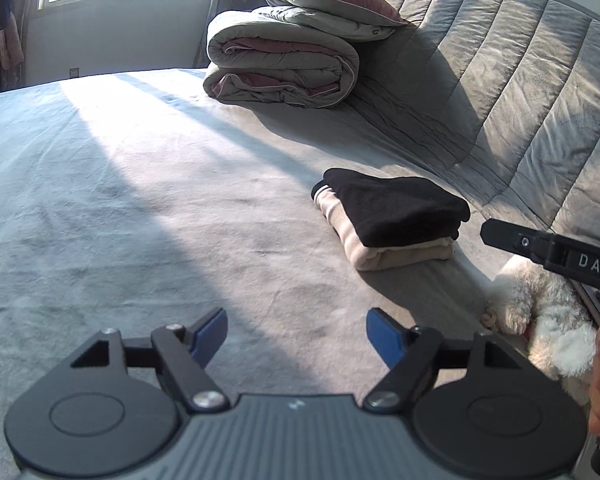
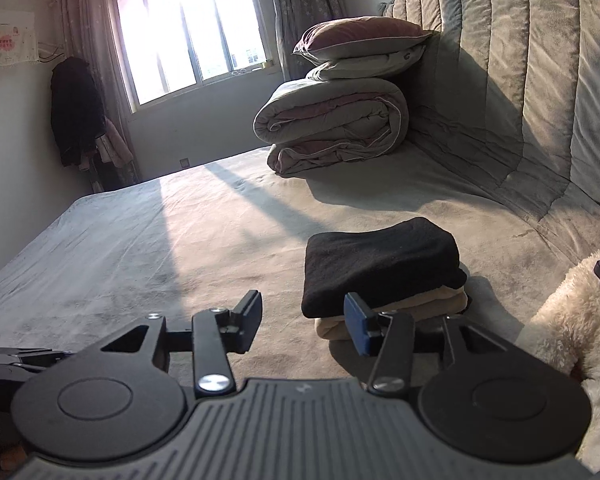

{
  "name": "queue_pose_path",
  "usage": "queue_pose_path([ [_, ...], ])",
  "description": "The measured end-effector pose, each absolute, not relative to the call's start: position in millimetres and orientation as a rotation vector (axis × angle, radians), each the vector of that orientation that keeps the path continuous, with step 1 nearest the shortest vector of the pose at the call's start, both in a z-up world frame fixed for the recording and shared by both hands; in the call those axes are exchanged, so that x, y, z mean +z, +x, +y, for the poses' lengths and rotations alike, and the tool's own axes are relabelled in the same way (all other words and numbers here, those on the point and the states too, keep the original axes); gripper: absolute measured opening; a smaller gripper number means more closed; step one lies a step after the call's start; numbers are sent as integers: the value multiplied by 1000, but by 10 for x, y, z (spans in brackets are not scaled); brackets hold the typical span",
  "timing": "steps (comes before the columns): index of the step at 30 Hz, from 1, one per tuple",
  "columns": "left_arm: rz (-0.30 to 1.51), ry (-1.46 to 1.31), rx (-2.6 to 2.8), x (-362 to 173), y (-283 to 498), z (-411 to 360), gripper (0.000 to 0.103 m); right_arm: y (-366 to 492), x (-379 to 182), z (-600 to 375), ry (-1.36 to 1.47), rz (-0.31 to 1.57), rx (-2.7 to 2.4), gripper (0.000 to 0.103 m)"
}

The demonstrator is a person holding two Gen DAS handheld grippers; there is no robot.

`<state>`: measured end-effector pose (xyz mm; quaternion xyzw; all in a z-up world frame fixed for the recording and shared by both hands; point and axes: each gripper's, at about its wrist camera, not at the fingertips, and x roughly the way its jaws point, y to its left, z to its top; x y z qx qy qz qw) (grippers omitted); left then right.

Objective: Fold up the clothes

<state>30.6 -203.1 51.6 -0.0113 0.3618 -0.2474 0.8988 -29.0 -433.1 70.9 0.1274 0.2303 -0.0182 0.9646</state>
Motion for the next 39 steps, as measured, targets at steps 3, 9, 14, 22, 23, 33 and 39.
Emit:
queue_pose_path([
  [3, 762, -12, -491, 518, 146, -1830, 82, -367, 722, -4098, 248, 469, -26, 52],
  [9, 781, 0, -473, 512, -100, -1543, 89, -522, 748, -3632, 227, 475, -3, 56],
  [14, 799, -25, -459, 378, -293, -1243, 99, -615, 655, -3400, 242, 486, 28, 66],
  [22, 798, -16, -338, 2, -299, -753, 102, -603, 319, -3096, 263, 538, 62, 66],
  [23, 801, -30, -318, -58, -273, -704, 102, -596, 263, -3054, 265, 545, 68, 66],
  [33, 868, -61, -228, -322, -108, -594, 102, -450, 20, -2748, 241, 611, 89, 66],
  [39, 890, -45, -224, -399, -75, -558, 102, -368, -44, -2686, 279, 639, 89, 68],
])
